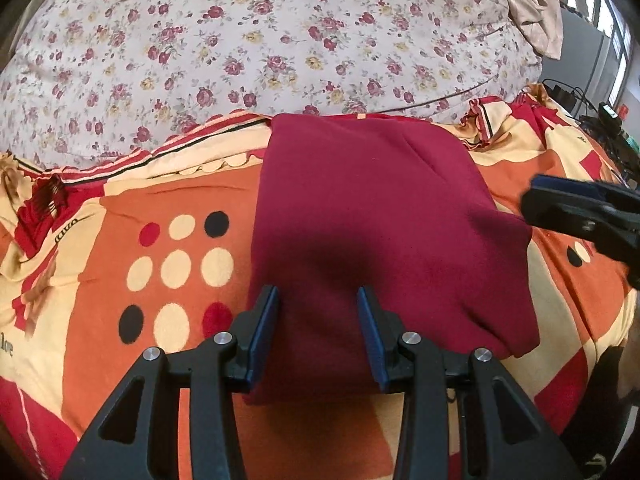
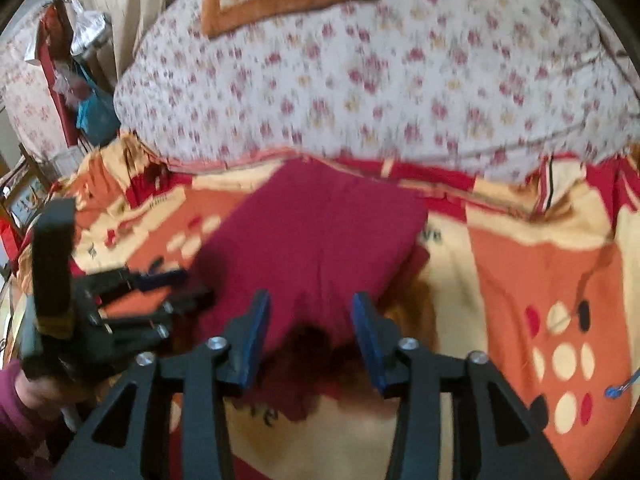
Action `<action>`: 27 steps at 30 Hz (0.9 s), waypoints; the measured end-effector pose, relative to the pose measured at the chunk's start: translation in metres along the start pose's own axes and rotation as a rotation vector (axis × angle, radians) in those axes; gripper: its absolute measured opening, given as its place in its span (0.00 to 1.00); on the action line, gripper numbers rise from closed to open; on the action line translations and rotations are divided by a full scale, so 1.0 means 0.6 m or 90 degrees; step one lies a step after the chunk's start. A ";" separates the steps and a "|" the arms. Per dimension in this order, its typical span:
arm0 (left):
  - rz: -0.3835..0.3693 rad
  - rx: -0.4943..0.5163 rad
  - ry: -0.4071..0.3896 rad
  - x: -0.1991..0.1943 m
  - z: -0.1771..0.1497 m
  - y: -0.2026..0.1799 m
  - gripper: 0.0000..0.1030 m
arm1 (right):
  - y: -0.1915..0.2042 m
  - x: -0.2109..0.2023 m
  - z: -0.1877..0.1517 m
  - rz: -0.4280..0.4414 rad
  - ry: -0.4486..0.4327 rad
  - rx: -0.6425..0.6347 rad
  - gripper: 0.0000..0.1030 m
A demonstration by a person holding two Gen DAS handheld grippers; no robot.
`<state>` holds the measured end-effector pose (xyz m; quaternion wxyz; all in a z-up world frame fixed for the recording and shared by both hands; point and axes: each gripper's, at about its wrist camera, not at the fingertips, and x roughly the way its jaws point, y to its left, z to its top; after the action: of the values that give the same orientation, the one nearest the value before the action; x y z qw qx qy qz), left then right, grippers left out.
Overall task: Fold small clothes
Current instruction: 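Lay the folded sweatshirt down and open both tools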
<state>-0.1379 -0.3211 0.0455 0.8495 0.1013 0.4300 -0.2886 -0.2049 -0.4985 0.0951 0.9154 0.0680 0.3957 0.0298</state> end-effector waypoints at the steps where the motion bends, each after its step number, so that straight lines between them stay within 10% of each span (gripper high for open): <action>1: -0.001 0.000 0.000 0.000 0.000 0.001 0.18 | 0.008 0.010 0.005 -0.011 0.007 -0.013 0.50; 7: -0.004 -0.003 0.000 0.001 0.001 0.002 0.18 | 0.011 0.088 0.000 -0.097 0.046 -0.017 0.50; 27: -0.016 -0.030 0.005 0.008 0.004 0.010 0.19 | -0.024 0.126 -0.044 -0.065 0.064 0.051 0.60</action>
<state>-0.1302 -0.3194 0.0427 0.8463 0.0772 0.4412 -0.2884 -0.1723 -0.5018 0.0207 0.8912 0.0830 0.4450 -0.0296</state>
